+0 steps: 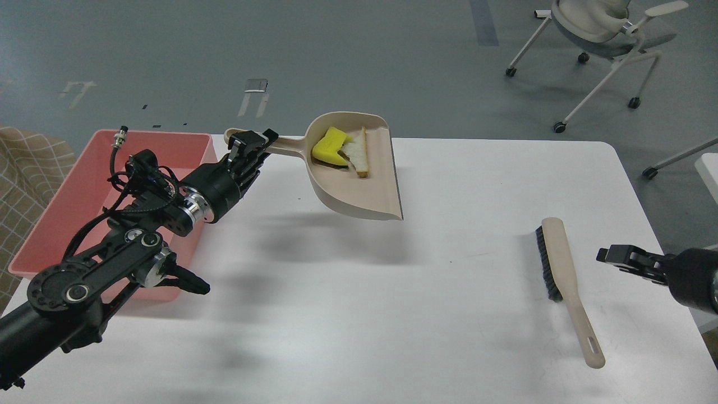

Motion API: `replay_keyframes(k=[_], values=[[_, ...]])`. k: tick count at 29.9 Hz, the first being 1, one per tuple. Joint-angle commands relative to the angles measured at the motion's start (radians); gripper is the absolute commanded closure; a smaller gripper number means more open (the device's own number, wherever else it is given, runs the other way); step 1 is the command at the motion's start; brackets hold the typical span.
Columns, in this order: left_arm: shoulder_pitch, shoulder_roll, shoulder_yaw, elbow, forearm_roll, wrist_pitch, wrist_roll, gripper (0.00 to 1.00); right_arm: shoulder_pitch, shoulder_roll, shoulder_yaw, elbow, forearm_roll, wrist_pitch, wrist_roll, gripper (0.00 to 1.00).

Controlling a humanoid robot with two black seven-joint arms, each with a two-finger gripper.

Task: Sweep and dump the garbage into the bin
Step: 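Lift the loaded dustpan with the left gripper over the pink bin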

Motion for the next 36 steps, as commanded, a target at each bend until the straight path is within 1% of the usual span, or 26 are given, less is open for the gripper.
replay_keyframes(k=[1,2,3,4,5,7,8,9,11,14,16,19,20,22,25,26,29,30,32,33,36], values=[[-0.005,0.02,-0.016,0.0,-0.031,-0.011,0.0,0.95,0.019,0.054,0.103,-0.003,0.002,0.0,0.0,0.45],[-0.009,0.034,-0.023,0.0,-0.045,-0.012,0.0,0.95,0.034,0.088,0.144,-0.009,0.0,0.0,0.0,0.39],[-0.012,0.04,-0.025,0.0,-0.049,-0.014,0.0,0.95,0.044,0.105,0.164,-0.014,0.0,0.0,-0.002,0.36],[-0.015,0.056,-0.03,0.0,-0.055,-0.018,0.0,0.95,0.064,0.147,0.204,-0.02,0.0,0.0,-0.002,0.32],[-0.015,0.069,-0.031,-0.002,-0.06,-0.023,0.0,0.95,0.093,0.218,0.247,-0.04,0.006,0.0,-0.002,0.31],[-0.015,0.082,-0.034,-0.003,-0.063,-0.026,-0.002,0.95,0.128,0.322,0.299,-0.081,0.009,0.0,-0.006,0.27],[-0.014,0.092,-0.043,-0.008,-0.075,-0.028,-0.003,0.95,0.153,0.429,0.35,-0.129,0.009,0.0,-0.006,0.24],[-0.011,0.096,-0.05,-0.011,-0.086,-0.029,-0.002,0.95,0.162,0.48,0.381,-0.152,0.009,0.0,-0.006,0.22],[0.001,0.108,-0.076,-0.014,-0.123,-0.029,-0.003,0.95,0.191,0.643,0.526,-0.236,0.014,0.0,-0.006,0.21],[0.002,0.117,-0.091,-0.015,-0.131,-0.029,-0.008,0.95,0.197,0.723,0.628,-0.262,0.038,0.0,-0.003,0.19],[0.011,0.131,-0.135,-0.015,-0.134,-0.032,-0.011,0.95,0.206,0.787,0.718,-0.285,0.105,0.0,-0.005,0.15],[0.053,0.132,-0.198,-0.015,-0.183,-0.057,-0.011,0.95,0.213,0.801,0.731,-0.319,0.201,0.0,-0.003,0.14],[0.054,0.132,-0.198,-0.015,-0.183,-0.057,-0.011,0.95,0.213,0.801,0.731,-0.319,0.201,0.0,-0.003,0.14],[0.089,0.134,-0.243,-0.015,-0.203,-0.061,-0.011,0.95,0.211,0.803,0.731,-0.339,0.256,0.0,-0.003,0.14],[0.135,0.164,-0.307,-0.015,-0.206,-0.08,-0.012,0.95,0.213,0.801,0.737,-0.353,0.29,0.0,-0.003,0.12],[0.135,0.165,-0.307,-0.015,-0.206,-0.08,-0.012,0.95,0.213,0.801,0.737,-0.353,0.29,0.0,-0.003,0.12],[0.213,0.186,-0.416,-0.014,-0.233,-0.126,-0.014,0.95,0.203,0.801,0.741,-0.358,0.319,0.0,-0.003,0.12],[0.248,0.191,-0.475,-0.015,-0.247,-0.141,-0.014,0.95,0.197,0.801,0.741,-0.362,0.325,0.0,-0.003,0.12],[0.284,0.194,-0.542,-0.015,-0.252,-0.152,-0.012,0.95,0.193,0.801,0.741,-0.368,0.324,0.0,-0.003,0.12],[0.319,0.195,-0.598,-0.015,-0.252,-0.161,-0.012,0.95,0.188,0.801,0.741,-0.368,0.325,0.0,-0.003,0.12],[0.405,0.2,-0.691,-0.014,-0.252,-0.198,-0.009,0.95,0.183,0.803,0.744,-0.371,0.325,0.0,-0.002,0.12]])
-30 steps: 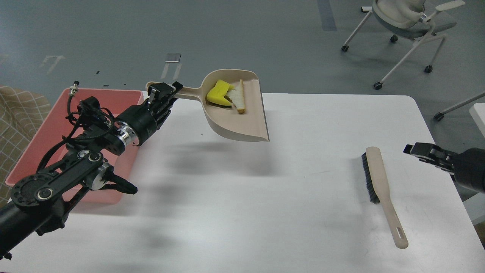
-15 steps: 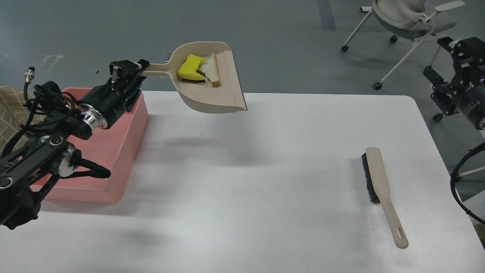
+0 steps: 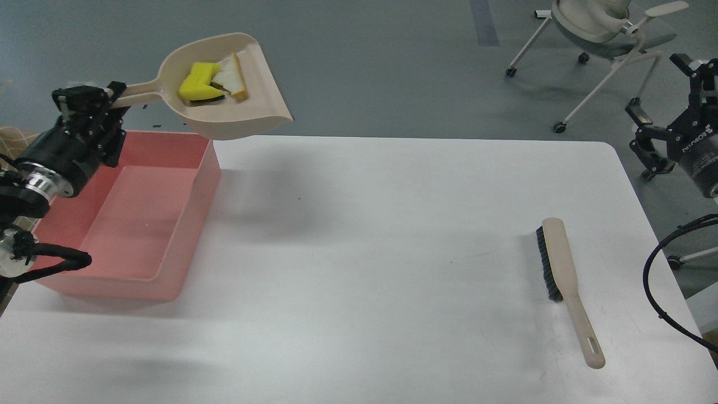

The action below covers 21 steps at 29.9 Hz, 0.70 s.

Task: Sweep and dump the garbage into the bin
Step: 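Lift the loaded dustpan with the left gripper over the pink bin, then tilt the dustpan with the left gripper to dump debris into the bin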

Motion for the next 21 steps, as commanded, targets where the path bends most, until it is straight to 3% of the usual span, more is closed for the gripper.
replay_keyframes(k=[1,10,14,21], values=[[0.102,0.01,-0.106,0.001,0.0,-0.039,0.004,0.95,-0.005,0.001,0.002,-0.004,0.001,0.0,0.001,0.12],[0.342,0.024,-0.281,0.001,0.001,-0.097,0.003,0.95,-0.005,0.002,0.002,-0.039,0.003,0.0,0.003,0.12],[0.49,0.033,-0.442,0.0,0.006,-0.122,0.004,0.95,-0.043,0.008,-0.001,-0.036,0.023,0.0,0.004,0.12],[0.679,0.082,-0.531,0.0,0.037,-0.172,0.006,0.95,-0.048,0.013,-0.002,-0.039,0.023,0.0,0.004,0.12]])
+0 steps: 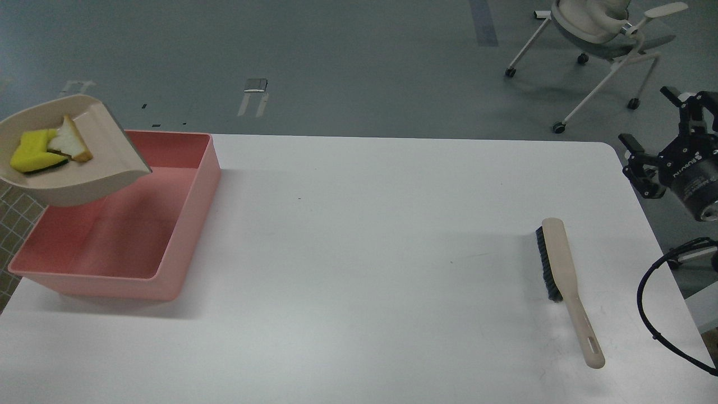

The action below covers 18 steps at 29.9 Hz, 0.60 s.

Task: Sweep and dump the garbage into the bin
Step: 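Tilt the dustpan with the left gripper to dump debris into the bin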

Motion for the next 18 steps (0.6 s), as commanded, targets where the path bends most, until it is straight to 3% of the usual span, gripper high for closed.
replay_keyframes(k=[1,9,18], values=[[0.083,0.036,-0.024,0.001,0.018,-0.012,-0.007,0.95,-0.001,0.001,-0.003,0.0,0.0,0.0,0.0,0.12],[0.083,0.076,-0.046,-0.05,0.027,-0.064,-0.007,0.95,-0.002,0.013,-0.001,0.003,0.002,0.0,0.0,0.12],[0.075,0.284,-0.05,-0.07,0.166,-0.074,-0.011,0.95,-0.016,0.013,0.003,0.003,0.046,0.0,0.002,0.12]])
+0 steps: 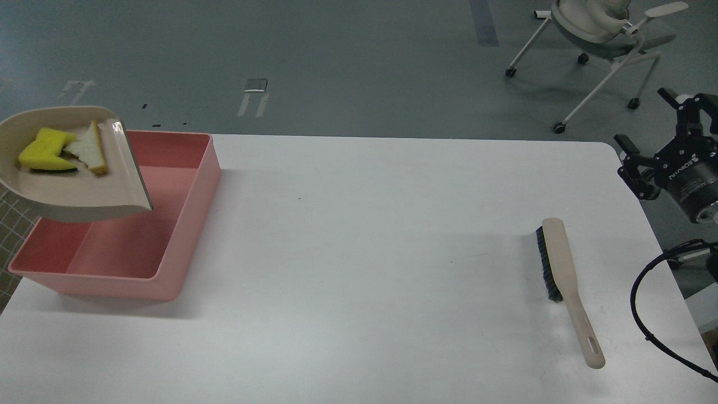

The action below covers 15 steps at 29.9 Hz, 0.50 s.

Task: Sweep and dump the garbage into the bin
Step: 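Tilt the dustpan with the left gripper to dump debris into the bin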

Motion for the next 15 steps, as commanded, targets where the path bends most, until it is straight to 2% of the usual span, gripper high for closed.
replay_keyframes(k=[1,10,15], values=[[-0.006,0.064,0.005,0.003,0.079,-0.003,-0.009,0.95,-0.011,0.0,0.001,0.001,0.005,0.0,0.003,0.12],[-0.038,0.111,0.011,0.011,0.346,-0.003,-0.026,0.95,-0.082,0.003,0.001,0.007,0.069,0.0,0.009,0.1],[-0.057,0.209,0.019,0.006,0.397,-0.003,-0.074,0.94,-0.082,0.002,0.022,0.013,0.123,0.0,0.02,0.09]])
